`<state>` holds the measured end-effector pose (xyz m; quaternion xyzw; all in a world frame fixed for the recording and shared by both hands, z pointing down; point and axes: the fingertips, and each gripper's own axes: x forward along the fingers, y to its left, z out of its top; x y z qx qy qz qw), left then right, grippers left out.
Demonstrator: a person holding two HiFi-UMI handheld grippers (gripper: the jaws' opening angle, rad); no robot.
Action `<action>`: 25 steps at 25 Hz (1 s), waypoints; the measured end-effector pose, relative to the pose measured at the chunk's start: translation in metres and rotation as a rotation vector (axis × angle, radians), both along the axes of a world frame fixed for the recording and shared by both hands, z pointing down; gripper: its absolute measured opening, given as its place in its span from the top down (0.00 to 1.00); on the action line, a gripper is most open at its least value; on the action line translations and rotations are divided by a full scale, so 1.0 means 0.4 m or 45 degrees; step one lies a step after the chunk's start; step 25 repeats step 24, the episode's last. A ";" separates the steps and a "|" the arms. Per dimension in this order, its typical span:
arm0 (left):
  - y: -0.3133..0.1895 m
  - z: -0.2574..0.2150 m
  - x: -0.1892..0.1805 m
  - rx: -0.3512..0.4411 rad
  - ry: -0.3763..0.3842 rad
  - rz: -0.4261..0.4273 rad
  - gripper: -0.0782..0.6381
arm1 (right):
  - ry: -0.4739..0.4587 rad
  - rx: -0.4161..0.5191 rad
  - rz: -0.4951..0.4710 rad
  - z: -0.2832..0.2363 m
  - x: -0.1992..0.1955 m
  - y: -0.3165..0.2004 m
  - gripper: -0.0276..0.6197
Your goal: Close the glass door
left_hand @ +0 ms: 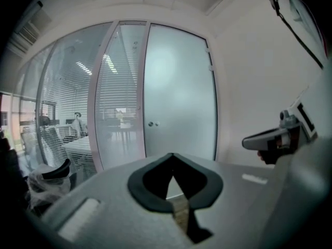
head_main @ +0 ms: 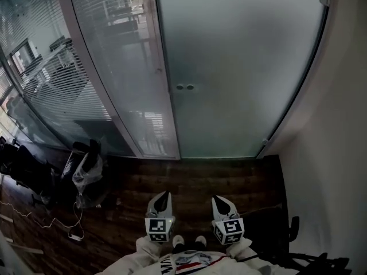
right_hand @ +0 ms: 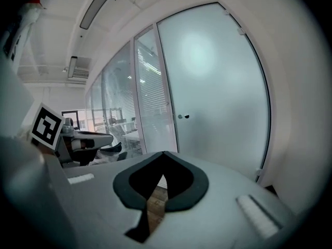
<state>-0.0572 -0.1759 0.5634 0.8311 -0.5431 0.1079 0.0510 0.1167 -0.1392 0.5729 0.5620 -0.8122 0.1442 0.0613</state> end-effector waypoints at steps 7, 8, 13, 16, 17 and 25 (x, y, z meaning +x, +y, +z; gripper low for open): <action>0.009 0.001 -0.001 0.007 -0.028 0.015 0.89 | 0.026 0.025 0.017 -0.011 0.002 -0.004 0.95; 0.010 0.003 -0.002 0.003 -0.029 0.015 0.89 | 0.024 0.025 0.017 -0.011 0.000 -0.004 0.95; 0.015 0.006 -0.002 -0.003 -0.027 0.013 0.89 | 0.021 0.022 0.017 -0.010 -0.001 -0.003 0.95; 0.014 0.007 0.001 -0.006 -0.033 0.012 0.89 | 0.014 0.021 0.018 -0.009 0.001 -0.002 0.95; 0.016 0.009 0.002 -0.009 -0.035 0.013 0.89 | 0.010 0.022 0.020 -0.009 0.002 0.000 0.95; 0.016 0.017 0.013 -0.017 -0.040 0.027 0.89 | 0.009 0.039 0.028 -0.012 0.002 0.000 0.95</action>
